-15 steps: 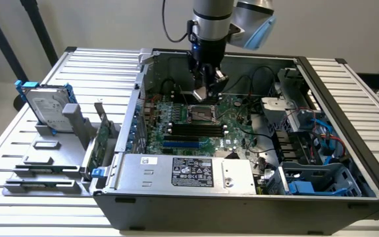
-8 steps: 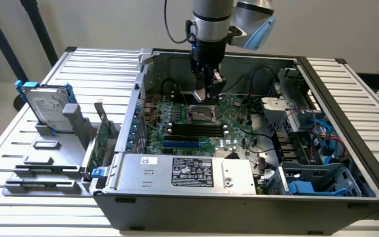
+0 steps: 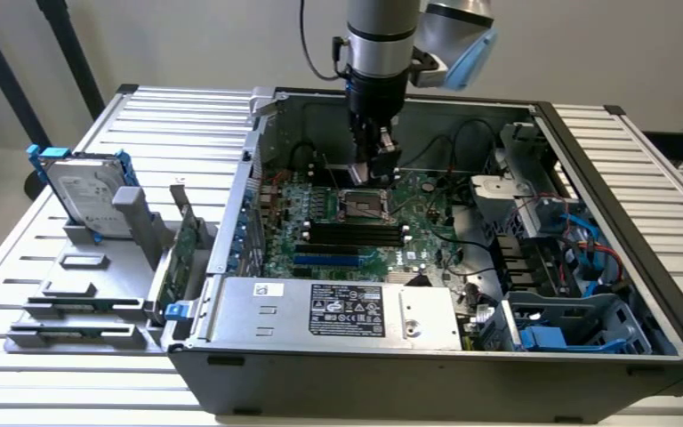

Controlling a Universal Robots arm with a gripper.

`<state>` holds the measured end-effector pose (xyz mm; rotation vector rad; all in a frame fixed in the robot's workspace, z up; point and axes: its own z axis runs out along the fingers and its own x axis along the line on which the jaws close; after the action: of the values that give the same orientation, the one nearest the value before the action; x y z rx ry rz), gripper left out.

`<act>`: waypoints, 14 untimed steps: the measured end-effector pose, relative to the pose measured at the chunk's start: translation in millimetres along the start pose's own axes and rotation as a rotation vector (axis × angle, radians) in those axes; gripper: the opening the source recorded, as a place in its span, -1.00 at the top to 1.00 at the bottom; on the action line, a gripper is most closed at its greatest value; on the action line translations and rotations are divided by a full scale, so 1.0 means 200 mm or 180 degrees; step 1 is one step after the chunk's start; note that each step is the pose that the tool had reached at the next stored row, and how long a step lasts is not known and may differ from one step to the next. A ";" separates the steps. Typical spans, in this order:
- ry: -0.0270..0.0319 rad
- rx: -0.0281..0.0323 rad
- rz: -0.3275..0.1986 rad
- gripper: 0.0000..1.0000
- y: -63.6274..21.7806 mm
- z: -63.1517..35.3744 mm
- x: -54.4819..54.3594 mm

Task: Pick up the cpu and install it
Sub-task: 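Place the cpu into insertion slot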

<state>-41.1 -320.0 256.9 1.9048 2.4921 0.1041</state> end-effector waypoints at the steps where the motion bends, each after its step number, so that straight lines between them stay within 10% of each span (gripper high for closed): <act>1: -0.0003 -0.0002 0.0057 -0.09 0.000 0.002 0.00; 14: -0.0041 -0.0029 0.0760 -0.09 -0.002 0.024 0.00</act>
<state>-41.1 -320.4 252.1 2.1831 2.2414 0.1025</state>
